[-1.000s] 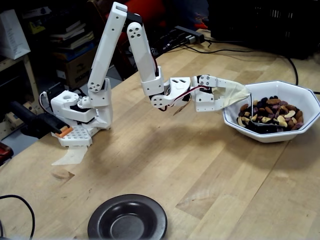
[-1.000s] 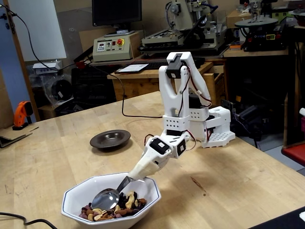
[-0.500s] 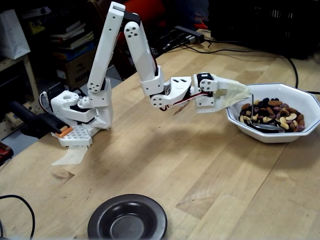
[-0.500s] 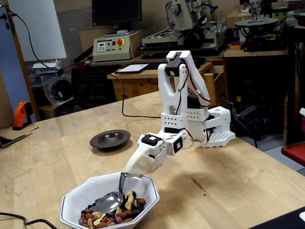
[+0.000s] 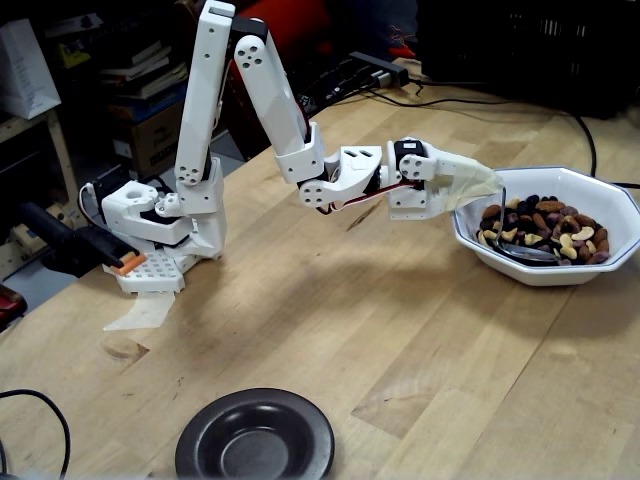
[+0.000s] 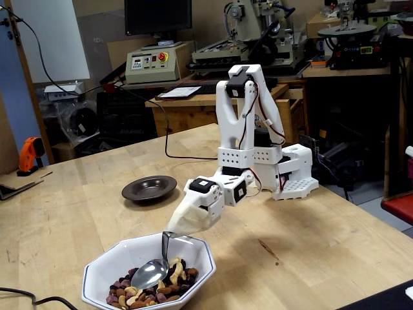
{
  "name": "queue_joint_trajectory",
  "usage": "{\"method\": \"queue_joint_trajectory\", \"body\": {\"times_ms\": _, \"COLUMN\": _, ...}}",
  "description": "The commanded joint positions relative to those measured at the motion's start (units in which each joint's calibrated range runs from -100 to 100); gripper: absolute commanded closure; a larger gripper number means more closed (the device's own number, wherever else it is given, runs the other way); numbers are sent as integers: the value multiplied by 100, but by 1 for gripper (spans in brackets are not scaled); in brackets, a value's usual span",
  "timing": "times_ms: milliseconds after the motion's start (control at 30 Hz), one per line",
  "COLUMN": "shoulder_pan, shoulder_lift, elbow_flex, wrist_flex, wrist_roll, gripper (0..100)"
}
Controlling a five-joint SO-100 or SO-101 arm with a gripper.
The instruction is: Use spoon to transfer food from the white bowl to brown plate
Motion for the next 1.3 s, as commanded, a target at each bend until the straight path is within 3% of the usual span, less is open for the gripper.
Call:
{"method": "queue_joint_trajectory", "body": {"times_ms": 0, "shoulder_pan": 30, "shoulder_lift": -356, "elbow_flex": 9, "wrist_flex": 0, "wrist_roll": 39, "gripper": 96}}
{"method": "queue_joint_trajectory", "body": {"times_ms": 333, "shoulder_pan": -37, "shoulder_lift": -296, "elbow_flex": 36, "wrist_flex": 79, "wrist_roll": 938, "gripper": 96}}
{"method": "queue_joint_trajectory", "body": {"times_ms": 600, "shoulder_pan": -44, "shoulder_lift": -381, "elbow_flex": 27, "wrist_flex": 1384, "wrist_roll": 1094, "gripper": 96}}
{"method": "queue_joint_trajectory", "body": {"times_ms": 867, "shoulder_pan": -44, "shoulder_lift": -390, "elbow_flex": -44, "wrist_flex": 1771, "wrist_roll": 1026, "gripper": 96}}
{"method": "queue_joint_trajectory", "body": {"times_ms": 1267, "shoulder_pan": -89, "shoulder_lift": -390, "elbow_flex": -61, "wrist_flex": 1842, "wrist_roll": 337, "gripper": 96}}
